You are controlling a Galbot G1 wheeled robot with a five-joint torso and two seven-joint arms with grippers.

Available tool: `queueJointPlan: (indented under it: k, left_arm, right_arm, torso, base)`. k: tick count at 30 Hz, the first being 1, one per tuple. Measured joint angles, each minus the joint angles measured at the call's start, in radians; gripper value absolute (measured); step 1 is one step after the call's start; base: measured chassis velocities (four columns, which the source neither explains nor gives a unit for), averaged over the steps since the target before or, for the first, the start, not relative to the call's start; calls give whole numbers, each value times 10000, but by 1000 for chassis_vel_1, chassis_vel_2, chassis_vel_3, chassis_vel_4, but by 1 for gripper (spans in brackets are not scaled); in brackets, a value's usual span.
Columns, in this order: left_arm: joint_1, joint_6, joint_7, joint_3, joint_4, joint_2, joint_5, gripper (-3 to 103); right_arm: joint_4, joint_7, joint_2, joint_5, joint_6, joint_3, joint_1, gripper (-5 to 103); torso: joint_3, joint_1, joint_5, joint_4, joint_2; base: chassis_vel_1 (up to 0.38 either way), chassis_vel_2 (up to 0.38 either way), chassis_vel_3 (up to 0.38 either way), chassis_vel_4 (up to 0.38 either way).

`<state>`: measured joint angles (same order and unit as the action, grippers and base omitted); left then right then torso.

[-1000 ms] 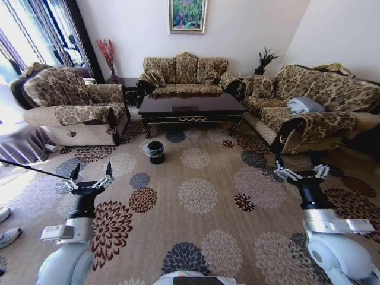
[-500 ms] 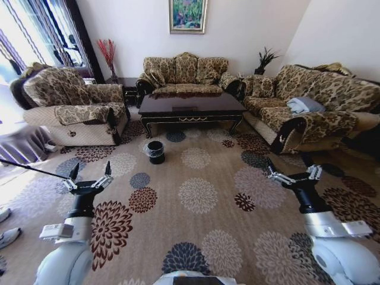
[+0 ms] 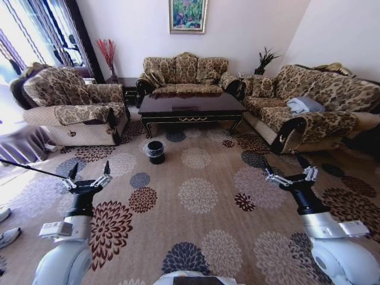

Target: Move to the front of the table and pick up the trash from the floor, then place it into the trash bin.

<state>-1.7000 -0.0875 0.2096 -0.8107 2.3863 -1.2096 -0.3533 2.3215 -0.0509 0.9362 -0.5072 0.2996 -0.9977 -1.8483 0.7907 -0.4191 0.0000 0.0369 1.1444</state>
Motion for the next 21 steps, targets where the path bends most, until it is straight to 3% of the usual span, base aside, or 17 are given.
queueJointPlan:
  k: [21]
  left_arm:
    - [-1, 0, 0, 3, -2, 2, 0, 100]
  right_arm:
    - [-3, -7, 1, -6, -1, 2, 7, 100]
  torso:
    - [-6, 5, 0, 0, -11]
  base:
    - [0, 0, 0, 0]
